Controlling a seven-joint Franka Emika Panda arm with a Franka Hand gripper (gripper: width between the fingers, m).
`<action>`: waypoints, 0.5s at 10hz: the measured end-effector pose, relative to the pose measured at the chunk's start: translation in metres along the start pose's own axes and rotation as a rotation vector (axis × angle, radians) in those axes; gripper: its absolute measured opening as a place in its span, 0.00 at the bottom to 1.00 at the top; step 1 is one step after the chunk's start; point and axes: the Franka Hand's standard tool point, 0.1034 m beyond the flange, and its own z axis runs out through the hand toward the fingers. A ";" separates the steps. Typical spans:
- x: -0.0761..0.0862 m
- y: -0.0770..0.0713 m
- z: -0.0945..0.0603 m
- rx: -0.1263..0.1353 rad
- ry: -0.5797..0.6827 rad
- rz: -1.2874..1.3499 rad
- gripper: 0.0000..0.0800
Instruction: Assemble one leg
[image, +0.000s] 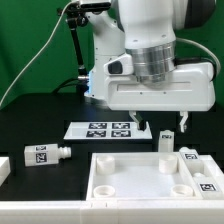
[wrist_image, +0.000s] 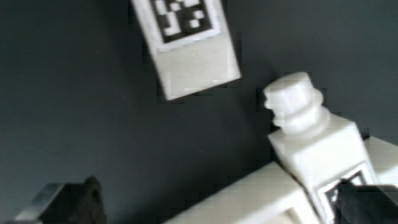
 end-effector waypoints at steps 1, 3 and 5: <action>-0.002 0.006 -0.004 -0.021 -0.102 0.016 0.81; 0.002 0.009 -0.002 -0.032 -0.184 0.002 0.81; -0.001 0.013 0.000 -0.040 -0.294 -0.028 0.81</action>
Offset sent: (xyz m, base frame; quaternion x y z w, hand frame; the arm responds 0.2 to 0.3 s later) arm 0.0000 0.0000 0.0000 0.0000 -0.1296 0.0000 0.9916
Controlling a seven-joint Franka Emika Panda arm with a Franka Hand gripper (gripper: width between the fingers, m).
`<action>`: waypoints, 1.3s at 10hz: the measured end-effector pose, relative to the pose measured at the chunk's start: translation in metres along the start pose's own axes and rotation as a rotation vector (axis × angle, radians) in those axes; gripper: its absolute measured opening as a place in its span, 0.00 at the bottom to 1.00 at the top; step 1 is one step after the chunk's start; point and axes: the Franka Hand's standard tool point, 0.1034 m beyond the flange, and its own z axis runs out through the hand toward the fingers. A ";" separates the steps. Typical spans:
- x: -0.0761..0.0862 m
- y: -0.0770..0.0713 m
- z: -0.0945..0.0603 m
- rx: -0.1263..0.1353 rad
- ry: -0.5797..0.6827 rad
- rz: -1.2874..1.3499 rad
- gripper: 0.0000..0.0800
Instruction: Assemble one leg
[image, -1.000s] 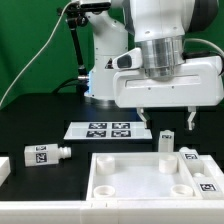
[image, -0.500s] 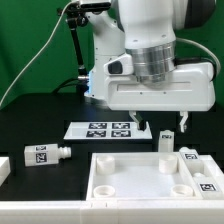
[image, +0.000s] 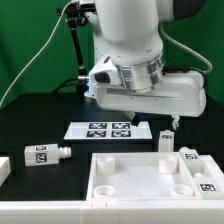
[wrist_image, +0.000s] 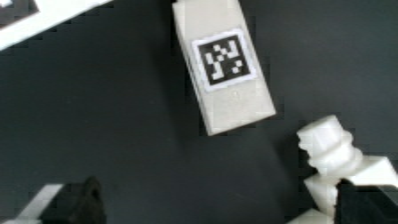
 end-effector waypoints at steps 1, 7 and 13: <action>0.003 -0.001 0.004 0.012 -0.057 -0.049 0.81; 0.016 -0.012 0.018 0.043 -0.259 -0.239 0.81; 0.001 -0.017 0.026 -0.062 -0.307 -0.079 0.81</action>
Offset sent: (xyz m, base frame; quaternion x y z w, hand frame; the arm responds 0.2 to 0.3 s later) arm 0.0174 0.0231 -0.0138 0.0319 -0.1760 -0.1667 0.9697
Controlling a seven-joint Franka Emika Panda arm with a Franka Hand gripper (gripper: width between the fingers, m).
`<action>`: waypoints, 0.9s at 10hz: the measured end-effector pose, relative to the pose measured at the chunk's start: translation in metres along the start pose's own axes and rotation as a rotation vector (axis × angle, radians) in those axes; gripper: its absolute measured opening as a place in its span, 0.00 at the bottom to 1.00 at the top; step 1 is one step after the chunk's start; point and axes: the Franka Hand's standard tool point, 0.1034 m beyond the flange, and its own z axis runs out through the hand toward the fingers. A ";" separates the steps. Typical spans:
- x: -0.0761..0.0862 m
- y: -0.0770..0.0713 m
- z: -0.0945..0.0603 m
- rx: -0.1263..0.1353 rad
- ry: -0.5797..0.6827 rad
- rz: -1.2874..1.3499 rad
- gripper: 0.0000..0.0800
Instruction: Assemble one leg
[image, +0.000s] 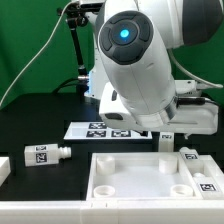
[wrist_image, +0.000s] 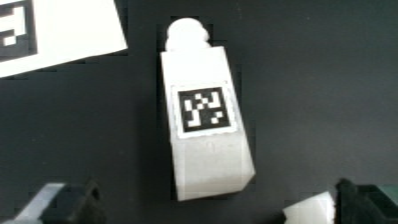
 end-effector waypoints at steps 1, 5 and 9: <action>-0.001 0.002 0.003 -0.004 -0.030 0.002 0.81; 0.001 0.004 0.016 -0.021 -0.145 0.002 0.81; 0.003 0.004 0.032 -0.028 -0.156 0.004 0.81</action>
Offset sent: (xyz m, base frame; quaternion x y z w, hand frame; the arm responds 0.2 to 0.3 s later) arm -0.0055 -0.0056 -0.0057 -0.0250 -0.0605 0.0051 0.9978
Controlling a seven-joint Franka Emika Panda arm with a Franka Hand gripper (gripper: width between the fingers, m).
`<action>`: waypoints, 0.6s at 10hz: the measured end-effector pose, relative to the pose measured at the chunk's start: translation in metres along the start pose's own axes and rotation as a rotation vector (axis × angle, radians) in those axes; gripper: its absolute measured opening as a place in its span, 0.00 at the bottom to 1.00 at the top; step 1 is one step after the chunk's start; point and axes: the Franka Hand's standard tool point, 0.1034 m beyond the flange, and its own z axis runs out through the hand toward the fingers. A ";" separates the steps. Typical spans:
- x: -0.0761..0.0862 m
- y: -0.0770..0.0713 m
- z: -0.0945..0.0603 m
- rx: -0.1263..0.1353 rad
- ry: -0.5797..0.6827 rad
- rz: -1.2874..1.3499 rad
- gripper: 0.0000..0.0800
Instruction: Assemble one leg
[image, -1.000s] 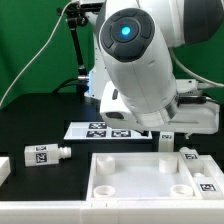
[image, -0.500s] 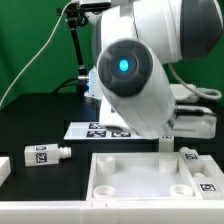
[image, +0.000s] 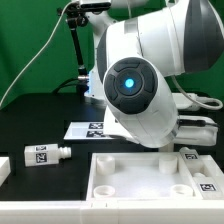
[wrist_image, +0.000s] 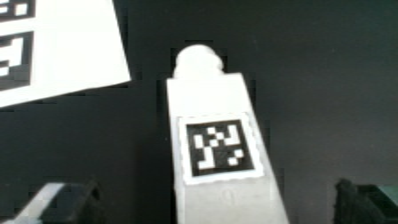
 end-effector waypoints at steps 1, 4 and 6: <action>0.002 0.000 0.002 0.002 0.011 0.001 0.81; 0.003 0.000 0.002 0.002 0.012 0.000 0.66; 0.003 0.000 0.000 0.003 0.014 -0.004 0.35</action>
Offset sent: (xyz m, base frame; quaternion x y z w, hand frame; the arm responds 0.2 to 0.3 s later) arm -0.0001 -0.0007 0.0014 0.0024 0.0088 -0.0091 0.9999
